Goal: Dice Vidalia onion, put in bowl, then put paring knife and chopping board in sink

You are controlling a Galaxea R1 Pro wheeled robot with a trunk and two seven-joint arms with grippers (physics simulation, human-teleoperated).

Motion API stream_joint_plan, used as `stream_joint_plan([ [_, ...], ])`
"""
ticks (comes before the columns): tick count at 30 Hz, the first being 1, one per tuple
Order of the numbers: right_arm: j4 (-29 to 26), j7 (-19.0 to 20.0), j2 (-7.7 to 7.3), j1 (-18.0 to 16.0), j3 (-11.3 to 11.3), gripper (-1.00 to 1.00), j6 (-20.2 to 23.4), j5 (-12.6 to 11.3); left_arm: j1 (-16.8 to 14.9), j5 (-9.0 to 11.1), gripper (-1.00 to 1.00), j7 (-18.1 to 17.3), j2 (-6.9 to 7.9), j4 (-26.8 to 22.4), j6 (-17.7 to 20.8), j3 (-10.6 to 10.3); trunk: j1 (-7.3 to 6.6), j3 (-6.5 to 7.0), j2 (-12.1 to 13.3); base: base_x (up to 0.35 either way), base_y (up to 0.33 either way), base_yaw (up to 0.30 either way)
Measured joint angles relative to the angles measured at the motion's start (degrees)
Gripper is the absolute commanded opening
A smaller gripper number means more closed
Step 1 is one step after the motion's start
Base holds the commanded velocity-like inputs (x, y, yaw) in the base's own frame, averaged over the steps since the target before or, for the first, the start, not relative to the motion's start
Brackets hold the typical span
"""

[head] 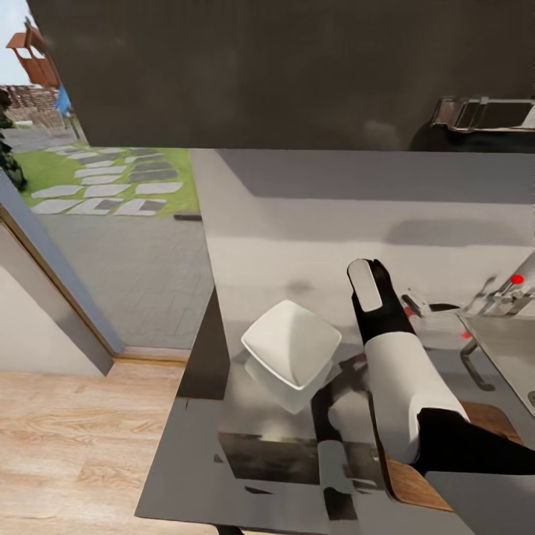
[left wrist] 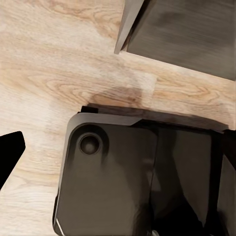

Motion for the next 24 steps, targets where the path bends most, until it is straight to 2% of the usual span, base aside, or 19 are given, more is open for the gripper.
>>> stream_joint_plan([
  [4, -2.28, 0.02, 0.00, 0.00, 3.74, -1.00, 1.85, 0.03, 0.00, 0.00, 1.00, 0.00, 0.00, 0.00, 0.00, 0.00, 0.00, 0.37, 0.00, 0.000, 0.000, 0.000],
  [6, -4.23, -0.01, 0.00, 0.01, 5.07, -1.00, 4.32, 0.05, 0.00, 0.00, 1.00, -0.01, 0.00, 0.00, 0.00, 0.00, 0.00, 0.55, 0.00, 0.000, 0.000, 0.000],
  [7, -6.81, -0.02, 0.01, 0.00, 5.69, -1.00, 7.63, 0.03, 0.00, 0.00, 1.00, 0.00, 0.00, 0.00, 0.00, 0.00, 0.00, 0.64, -0.01, 0.000, 0.000, 0.000],
  [15, -17.68, 0.20, 0.01, 1.18, 6.05, -1.00, 17.58, -0.05, 0.00, 0.00, 1.00, 0.00, 0.00, 0.04, 0.00, 0.00, 0.00, 1.38, 0.00, 0.000, 0.000, 0.000],
  [19, -24.89, 0.94, 0.01, 4.51, 6.54, -1.00, 19.60, -0.03, 0.00, 0.00, 1.00, 0.00, 0.00, 0.49, 0.00, 0.00, 0.00, 1.74, 0.00, 0.000, 0.000, 0.000],
  [24, -31.21, 5.18, 0.04, 9.62, 10.89, -1.00, 19.83, 0.20, 0.00, 0.00, 1.00, 0.01, 0.00, 1.32, 0.00, 0.00, 0.00, 2.20, 0.00, 0.000, 0.000, 0.000],
])
